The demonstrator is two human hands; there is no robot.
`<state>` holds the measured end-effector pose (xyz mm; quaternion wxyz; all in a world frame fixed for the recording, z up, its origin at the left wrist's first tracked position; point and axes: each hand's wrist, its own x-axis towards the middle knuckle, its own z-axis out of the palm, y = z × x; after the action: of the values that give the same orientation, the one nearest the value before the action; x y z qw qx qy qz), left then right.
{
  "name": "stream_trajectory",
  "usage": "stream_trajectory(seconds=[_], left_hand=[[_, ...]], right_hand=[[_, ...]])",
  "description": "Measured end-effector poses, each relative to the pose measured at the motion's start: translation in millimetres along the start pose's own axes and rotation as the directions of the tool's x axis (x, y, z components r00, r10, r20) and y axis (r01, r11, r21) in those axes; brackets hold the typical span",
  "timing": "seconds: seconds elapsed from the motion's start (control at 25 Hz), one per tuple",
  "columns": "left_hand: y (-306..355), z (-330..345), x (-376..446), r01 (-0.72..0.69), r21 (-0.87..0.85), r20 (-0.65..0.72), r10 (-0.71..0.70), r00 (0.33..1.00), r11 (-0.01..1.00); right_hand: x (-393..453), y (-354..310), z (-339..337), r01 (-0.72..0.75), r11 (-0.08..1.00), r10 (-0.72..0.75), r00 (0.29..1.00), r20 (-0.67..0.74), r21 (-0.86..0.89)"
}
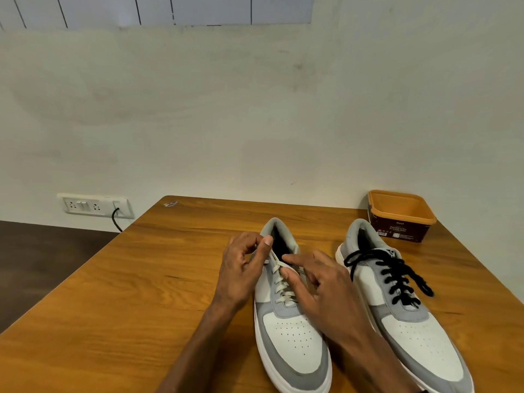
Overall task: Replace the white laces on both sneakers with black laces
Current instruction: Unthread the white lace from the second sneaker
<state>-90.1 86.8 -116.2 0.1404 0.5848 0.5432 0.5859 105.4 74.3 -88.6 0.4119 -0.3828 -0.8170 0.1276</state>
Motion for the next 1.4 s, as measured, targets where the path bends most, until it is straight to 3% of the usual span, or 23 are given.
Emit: stream_trajectory(seconds=[0.2, 0.32, 0.4, 0.52, 0.68, 0.72, 0.8, 0.92, 1.0, 1.12, 1.28, 1.4], left_hand=[[0, 0, 1, -0.019, 0.009, 0.010, 0.019, 1.000, 1.000], [-4, 0, 2, -0.004, -0.004, 0.004, 0.004, 1.000, 1.000], [-4, 0, 1, 0.013, -0.046, 0.013, -0.012, 1.000, 0.999], [8, -5, 3, 0.144, -0.268, 0.026, -0.142, 0.990, 0.953], [20, -25, 7, 0.308, -0.607, 0.029, -0.366, 0.930, 0.733], [20, -28, 7, 0.300, -0.600, -0.022, -0.390, 0.920, 0.741], [17, -26, 5, 0.277, -0.407, -0.214, -0.386, 0.897, 0.870], [16, -19, 3, 0.124, -0.108, -0.369, -0.156, 0.916, 0.986], [18, -14, 2, -0.044, 0.006, -0.287, 0.044, 0.957, 0.999], [24, -1, -4, -0.179, 0.052, -0.080, 0.183, 0.980, 0.982], [23, 6, -7, -0.124, -0.033, -0.055, 0.123, 0.991, 0.992], [20, 9, -6, -0.041, -0.097, -0.066, 0.035, 0.997, 0.994]], right_hand=[[0, -5, 3, 0.014, 0.996, -0.008, 0.998, -0.061, 0.093], [2, -8, -5, -0.190, 0.877, 0.244, 0.967, -0.069, 0.442], [6, -8, -12, -0.214, 0.781, 0.368, 0.917, -0.155, 0.587], [8, -4, -14, -0.232, 0.795, 0.429, 0.868, -0.250, 0.561], [7, 9, -6, -0.255, 0.839, 0.418, 0.867, -0.271, 0.480], [6, 10, -4, -0.244, 0.865, 0.386, 0.882, -0.270, 0.439], [4, 9, -3, -0.159, 0.934, 0.249, 0.932, -0.262, 0.320], [-2, 3, -1, 0.008, 0.984, 0.018, 0.990, -0.139, 0.179], [-4, 1, 2, 0.066, 0.995, -0.063, 0.997, -0.042, 0.073], [-4, -2, 5, 0.034, 0.999, -0.035, 0.999, 0.015, 0.016], [-4, -3, 9, -0.052, 0.993, 0.051, 0.999, 0.012, 0.106], [0, -7, 7, -0.163, 0.924, 0.160, 0.986, 0.038, 0.347]])
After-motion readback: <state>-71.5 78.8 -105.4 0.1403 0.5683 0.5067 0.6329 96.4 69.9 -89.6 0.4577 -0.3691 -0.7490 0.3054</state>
